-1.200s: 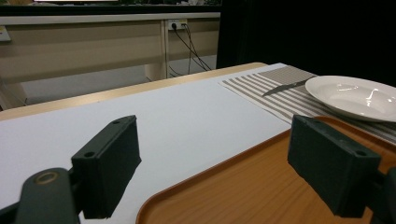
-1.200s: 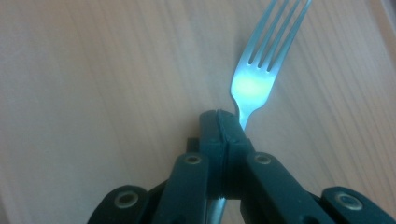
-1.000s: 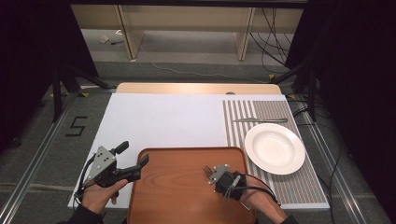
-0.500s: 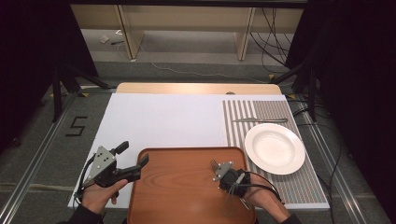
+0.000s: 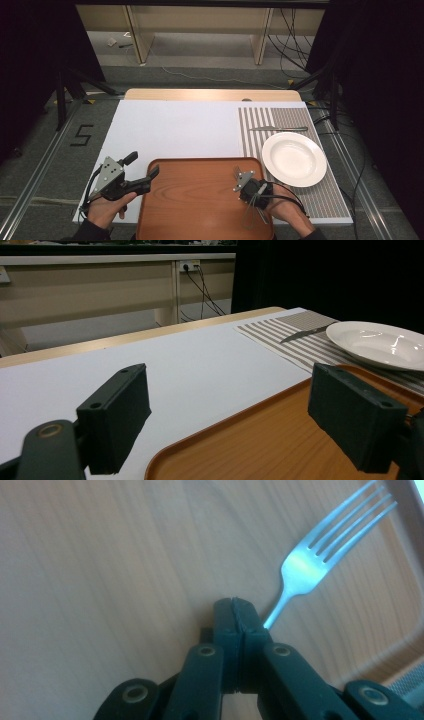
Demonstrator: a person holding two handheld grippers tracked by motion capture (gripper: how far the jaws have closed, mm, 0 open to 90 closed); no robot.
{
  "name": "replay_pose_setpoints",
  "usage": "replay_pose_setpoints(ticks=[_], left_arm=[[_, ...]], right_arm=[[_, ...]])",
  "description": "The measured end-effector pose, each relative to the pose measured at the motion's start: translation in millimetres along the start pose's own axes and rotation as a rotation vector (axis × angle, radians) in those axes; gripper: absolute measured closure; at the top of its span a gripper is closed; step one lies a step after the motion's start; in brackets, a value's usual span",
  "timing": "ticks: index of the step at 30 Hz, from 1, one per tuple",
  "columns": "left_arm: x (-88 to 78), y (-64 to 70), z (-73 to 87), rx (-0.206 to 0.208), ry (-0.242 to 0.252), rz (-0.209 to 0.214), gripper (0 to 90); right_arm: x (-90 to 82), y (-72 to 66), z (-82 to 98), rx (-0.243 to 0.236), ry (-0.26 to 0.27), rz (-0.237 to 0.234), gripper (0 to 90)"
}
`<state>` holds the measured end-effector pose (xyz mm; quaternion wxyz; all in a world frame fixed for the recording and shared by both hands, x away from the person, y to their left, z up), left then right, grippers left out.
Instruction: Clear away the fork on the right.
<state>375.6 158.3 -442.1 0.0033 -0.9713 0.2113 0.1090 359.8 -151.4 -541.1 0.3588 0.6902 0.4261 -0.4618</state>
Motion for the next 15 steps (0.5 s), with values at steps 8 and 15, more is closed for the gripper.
replay_pose_setpoints(ticks=[8,15], left_arm=[[-0.3,-0.3,-0.3,0.000,0.001,0.000,16.5],[-0.5,-0.4,-0.3,0.000,0.001,-0.001,16.5]], right_arm=[[-2.2,6.8,7.6,0.025,-0.007,0.002,89.7],[-3.7,10.9,12.4,0.033,-0.020,0.007,89.3]])
Point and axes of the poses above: each handheld gripper's, and its own axes: x roughly forward along the jaws, z roughly out of its underside, y roughly to its right, the point moved 9 cm from there along x, roughly forward along the jaws, and after that the axes turned 7 degrees about -z, right-handed, at the moved point
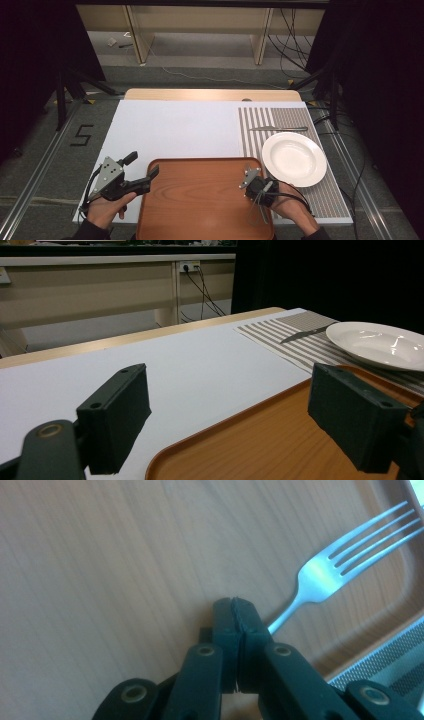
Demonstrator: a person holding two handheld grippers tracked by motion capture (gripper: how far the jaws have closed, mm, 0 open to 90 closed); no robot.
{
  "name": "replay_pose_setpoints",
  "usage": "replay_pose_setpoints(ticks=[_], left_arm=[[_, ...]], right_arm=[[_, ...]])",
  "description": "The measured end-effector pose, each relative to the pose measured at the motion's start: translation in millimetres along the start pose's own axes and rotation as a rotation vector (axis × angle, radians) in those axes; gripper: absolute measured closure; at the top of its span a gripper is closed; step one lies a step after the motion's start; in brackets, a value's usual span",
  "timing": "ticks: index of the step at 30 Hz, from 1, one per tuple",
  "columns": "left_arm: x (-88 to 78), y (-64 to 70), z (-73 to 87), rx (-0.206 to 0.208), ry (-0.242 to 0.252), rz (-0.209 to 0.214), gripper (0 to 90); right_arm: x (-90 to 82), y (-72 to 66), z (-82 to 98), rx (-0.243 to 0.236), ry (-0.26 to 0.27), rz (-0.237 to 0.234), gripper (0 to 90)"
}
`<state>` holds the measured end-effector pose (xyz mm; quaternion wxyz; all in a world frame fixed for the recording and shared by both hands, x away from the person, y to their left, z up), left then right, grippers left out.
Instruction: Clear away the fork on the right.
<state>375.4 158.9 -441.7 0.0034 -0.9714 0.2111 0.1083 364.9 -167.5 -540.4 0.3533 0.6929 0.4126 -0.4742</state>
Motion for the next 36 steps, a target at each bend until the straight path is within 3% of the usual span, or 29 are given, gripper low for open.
replay_pose_setpoints(ticks=[9,16,18,20,22,23,24,25,26,27,28,29,32,36], left_arm=[[-0.2,0.1,-0.1,0.001,0.001,0.000,16.5],[-0.3,0.2,-0.2,0.001,0.001,0.000,16.5],[-0.2,0.1,-0.1,0.002,0.001,0.000,16.5],[-0.2,0.1,-0.1,0.002,0.001,0.000,16.5],[-0.3,0.0,-0.1,0.002,0.001,0.000,16.5],[-0.3,0.0,-0.1,0.002,0.001,0.000,16.5],[-0.3,0.0,-0.1,0.002,0.001,0.000,16.5],[-0.2,0.0,0.1,0.002,0.000,0.000,16.5],[-0.2,0.0,0.1,0.002,0.000,0.000,16.5],[-0.1,0.0,0.2,0.002,0.000,0.000,16.5],[-0.1,0.0,0.3,0.002,-0.001,0.000,16.5],[-0.1,0.0,0.3,0.002,-0.001,0.000,16.5],[-0.2,-0.1,0.2,0.003,-0.001,0.000,16.5],[-0.1,-0.1,0.5,0.004,-0.002,0.001,16.5]], right_arm=[[-2.8,6.3,8.8,0.017,-0.027,0.018,88.0],[-5.4,8.4,9.2,0.024,-0.010,0.017,85.6],[-9.7,7.4,3.3,0.045,0.059,-0.012,81.7],[-11.3,7.3,1.1,0.054,0.079,-0.014,79.5],[-16.4,7.9,-7.6,0.075,0.169,-0.024,72.0],[-21.6,9.2,-14.3,0.095,0.240,-0.032,65.2],[-21.6,9.2,-14.3,0.095,0.240,-0.032,65.2],[-26.8,9.3,-19.8,0.129,0.299,-0.044,61.2],[-26.8,9.3,-19.8,0.129,0.299,-0.044,61.2],[-32.2,9.3,-26.0,0.141,0.366,-0.058,57.6],[-34.9,8.8,-28.8,0.150,0.394,-0.067,56.2],[-34.9,8.8,-28.8,0.150,0.394,-0.067,56.2],[-43.5,8.3,-36.8,0.183,0.481,-0.082,51.2],[-50.3,8.4,-41.6,0.199,0.538,-0.083,47.8]])
Point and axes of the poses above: each handheld gripper's, and its own axes: x roughly forward along the jaws, z roughly out of its underside, y roughly to its right, the point moved 9 cm from there along x, roughly forward along the jaws, and after that the axes turned 7 degrees about -z, right-handed, at the moved point
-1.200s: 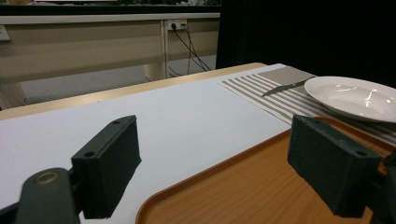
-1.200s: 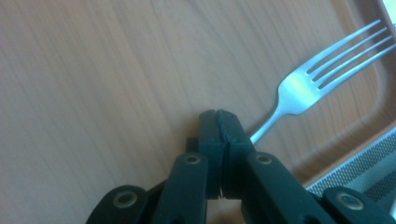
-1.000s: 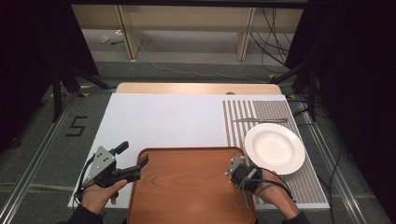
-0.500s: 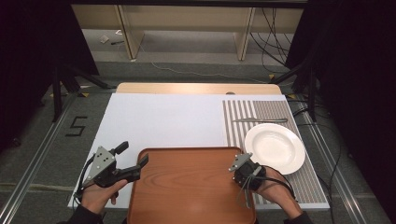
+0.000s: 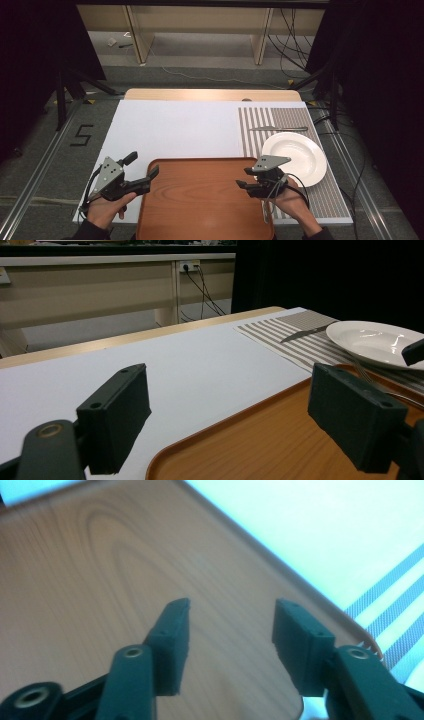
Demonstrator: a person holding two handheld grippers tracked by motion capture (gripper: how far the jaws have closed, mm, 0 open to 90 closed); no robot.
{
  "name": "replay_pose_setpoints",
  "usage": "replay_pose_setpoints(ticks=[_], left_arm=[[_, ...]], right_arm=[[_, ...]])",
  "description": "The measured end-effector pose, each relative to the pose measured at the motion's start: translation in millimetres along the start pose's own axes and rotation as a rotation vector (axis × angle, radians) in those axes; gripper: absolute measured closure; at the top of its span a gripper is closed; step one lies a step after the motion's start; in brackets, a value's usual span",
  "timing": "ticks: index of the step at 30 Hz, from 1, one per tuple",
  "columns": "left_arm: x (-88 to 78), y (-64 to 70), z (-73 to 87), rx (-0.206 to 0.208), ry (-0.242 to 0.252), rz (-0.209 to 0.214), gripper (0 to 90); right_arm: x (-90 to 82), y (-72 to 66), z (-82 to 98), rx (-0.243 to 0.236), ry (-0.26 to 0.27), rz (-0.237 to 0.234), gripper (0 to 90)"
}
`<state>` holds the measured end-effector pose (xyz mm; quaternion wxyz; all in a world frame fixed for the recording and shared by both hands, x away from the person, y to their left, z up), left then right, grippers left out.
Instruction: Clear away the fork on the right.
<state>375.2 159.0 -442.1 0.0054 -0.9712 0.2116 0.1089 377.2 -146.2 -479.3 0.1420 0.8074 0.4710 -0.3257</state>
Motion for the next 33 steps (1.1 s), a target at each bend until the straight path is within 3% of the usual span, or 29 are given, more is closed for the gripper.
replay_pose_setpoints(ticks=[1,2,6,18,27,33], left_arm=[[0.1,0.1,0.1,-0.001,0.000,0.000,16.5],[0.1,0.1,0.1,0.000,-0.001,0.000,16.5],[0.0,0.3,0.2,0.000,-0.001,0.002,16.5],[-0.2,0.8,0.3,-0.001,-0.002,0.005,16.5],[-0.7,1.7,-0.1,0.000,0.000,0.012,16.4],[-0.8,2.2,0.0,0.001,-0.001,0.015,16.4]], right_arm=[[-2.5,-1.9,-5.2,0.017,0.043,-0.013,45.5],[-2.5,-1.9,-5.2,0.017,0.043,-0.013,45.5],[-8.4,-4.6,-14.5,0.031,0.125,-0.019,42.8],[-26.8,-12.1,-28.4,0.041,0.281,-0.011,35.6],[-42.1,-10.5,-29.6,0.067,0.365,0.019,30.4],[-47.3,-7.7,-23.6,0.077,0.366,0.040,29.9]])
Point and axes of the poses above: each handheld gripper's, and its own axes: x roughly forward along the jaws, z roughly out of its underside, y roughly to its right, the point moved 9 cm from there along x, roughly forward along the jaws, and after that the axes turned 7 degrees about -z, right-handed, at the moved point
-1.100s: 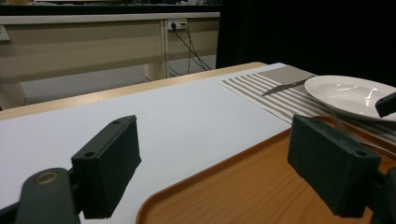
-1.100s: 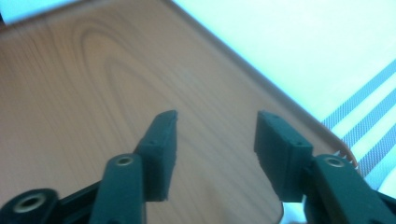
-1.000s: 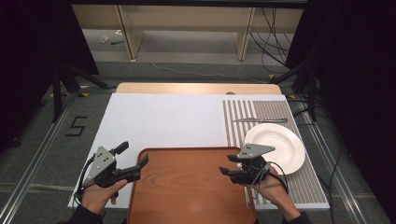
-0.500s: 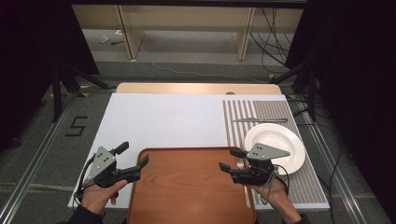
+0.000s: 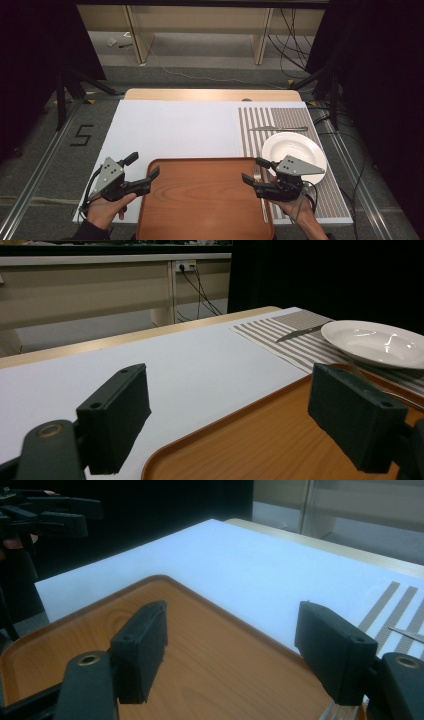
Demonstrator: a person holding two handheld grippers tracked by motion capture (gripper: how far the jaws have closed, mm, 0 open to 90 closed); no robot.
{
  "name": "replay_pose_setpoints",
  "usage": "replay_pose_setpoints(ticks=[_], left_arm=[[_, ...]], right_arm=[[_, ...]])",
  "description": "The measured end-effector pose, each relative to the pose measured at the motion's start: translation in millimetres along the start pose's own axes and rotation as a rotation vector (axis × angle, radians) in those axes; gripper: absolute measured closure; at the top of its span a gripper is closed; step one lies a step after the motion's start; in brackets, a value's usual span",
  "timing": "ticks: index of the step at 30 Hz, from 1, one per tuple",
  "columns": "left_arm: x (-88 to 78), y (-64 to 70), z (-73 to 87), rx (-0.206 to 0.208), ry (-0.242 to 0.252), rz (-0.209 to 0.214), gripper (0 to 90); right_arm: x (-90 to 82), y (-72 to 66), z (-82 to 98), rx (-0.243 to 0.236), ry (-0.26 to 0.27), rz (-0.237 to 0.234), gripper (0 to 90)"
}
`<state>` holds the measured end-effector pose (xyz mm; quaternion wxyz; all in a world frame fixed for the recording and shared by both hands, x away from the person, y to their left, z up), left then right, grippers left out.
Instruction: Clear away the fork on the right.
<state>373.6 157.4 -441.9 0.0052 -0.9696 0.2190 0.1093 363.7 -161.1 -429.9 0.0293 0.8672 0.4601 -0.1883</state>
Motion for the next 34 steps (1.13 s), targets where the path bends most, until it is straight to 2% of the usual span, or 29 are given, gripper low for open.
replay_pose_setpoints(ticks=[6,13,17,34], left_arm=[[-0.1,0.7,0.3,0.001,-0.001,0.001,16.4],[-0.2,0.9,0.5,0.000,-0.001,0.001,16.4],[-0.1,1.0,0.6,0.000,-0.001,0.002,16.4],[0.6,1.2,1.1,0.004,-0.004,0.002,16.4]], right_arm=[[-6.3,-0.2,3.6,-0.011,0.006,0.019,29.7],[-9.7,0.1,5.7,-0.013,0.009,0.045,25.6],[-12.9,1.8,4.4,-0.010,0.026,0.064,24.8],[-9.9,1.8,6.3,-0.018,0.002,0.060,24.8]])
Point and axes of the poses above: each handheld gripper's, and its own axes: x roughly forward along the jaws, z roughly out of its underside, y roughly to its right, the point moved 9 cm from there along x, roughly forward along the jaws, and after that the axes turned 7 degrees about -z, right-handed, at the moved point
